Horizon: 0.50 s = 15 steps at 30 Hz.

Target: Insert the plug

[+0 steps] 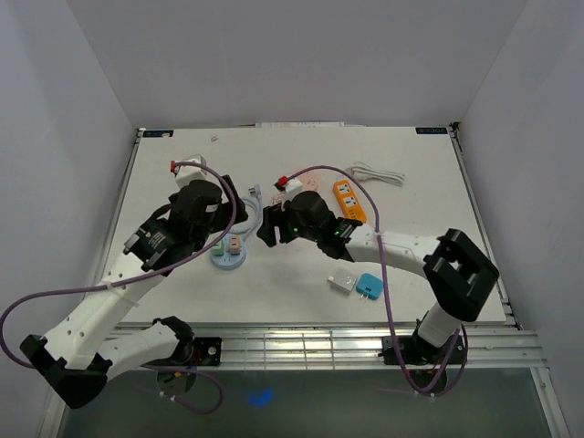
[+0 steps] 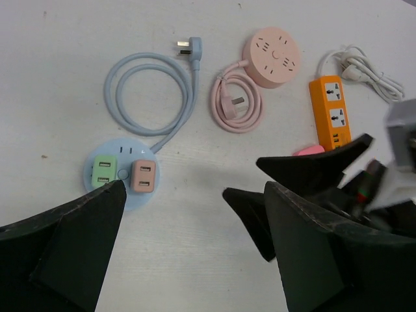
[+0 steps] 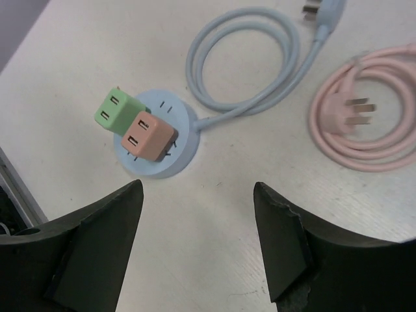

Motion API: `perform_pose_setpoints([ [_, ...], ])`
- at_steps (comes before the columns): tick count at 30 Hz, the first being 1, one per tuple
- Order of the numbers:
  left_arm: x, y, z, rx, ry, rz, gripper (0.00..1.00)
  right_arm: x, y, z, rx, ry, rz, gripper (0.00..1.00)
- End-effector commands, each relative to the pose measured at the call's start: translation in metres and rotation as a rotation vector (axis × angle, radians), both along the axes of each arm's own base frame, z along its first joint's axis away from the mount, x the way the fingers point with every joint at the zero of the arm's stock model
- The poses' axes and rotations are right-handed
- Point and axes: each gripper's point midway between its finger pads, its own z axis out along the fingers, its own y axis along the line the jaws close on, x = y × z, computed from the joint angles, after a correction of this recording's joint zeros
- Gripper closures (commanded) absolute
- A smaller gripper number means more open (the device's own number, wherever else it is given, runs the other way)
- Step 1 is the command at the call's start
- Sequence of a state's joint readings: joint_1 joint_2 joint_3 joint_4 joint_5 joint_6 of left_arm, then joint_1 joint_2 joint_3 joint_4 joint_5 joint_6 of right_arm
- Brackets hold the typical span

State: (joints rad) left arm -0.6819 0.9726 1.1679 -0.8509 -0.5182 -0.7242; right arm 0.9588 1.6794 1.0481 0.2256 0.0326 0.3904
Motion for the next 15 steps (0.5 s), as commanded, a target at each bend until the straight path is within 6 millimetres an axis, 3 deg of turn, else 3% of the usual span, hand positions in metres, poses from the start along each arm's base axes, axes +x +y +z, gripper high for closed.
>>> perform_pose_setpoints([
  [1, 0.027, -0.024, 0.006, -0.038, -0.029, -0.089, 0.02, 0.021, -0.039, 0.038, 0.024, -0.09, -0.106, 0.26],
  [4, 0.048, -0.047, -0.007, -0.04, 0.01, -0.148, 0.02, 0.03, -0.078, 0.043, 0.012, -0.085, -0.178, 0.25],
  [5, 0.057, -0.056, -0.002, -0.054, -0.013, -0.166, 0.02, 0.031, -0.088, 0.045, 0.014, -0.081, -0.19, 0.25],
  [7, 0.071, -0.071, -0.017, -0.037, 0.022, -0.203, 0.02, 0.037, -0.116, 0.044, 0.004, -0.065, -0.238, 0.25],
  [12, 0.111, -0.11, -0.027, -0.031, 0.015, -0.285, 0.02, 0.039, -0.162, 0.049, -0.029, -0.068, -0.324, 0.24],
  [13, 0.123, -0.117, -0.048, -0.006, 0.06, -0.285, 0.02, 0.043, -0.172, 0.049, -0.033, -0.068, -0.349, 0.23],
  [15, 0.137, -0.126, -0.059, 0.004, 0.081, -0.287, 0.02, 0.041, -0.18, 0.057, -0.007, -0.079, -0.352, 0.22],
])
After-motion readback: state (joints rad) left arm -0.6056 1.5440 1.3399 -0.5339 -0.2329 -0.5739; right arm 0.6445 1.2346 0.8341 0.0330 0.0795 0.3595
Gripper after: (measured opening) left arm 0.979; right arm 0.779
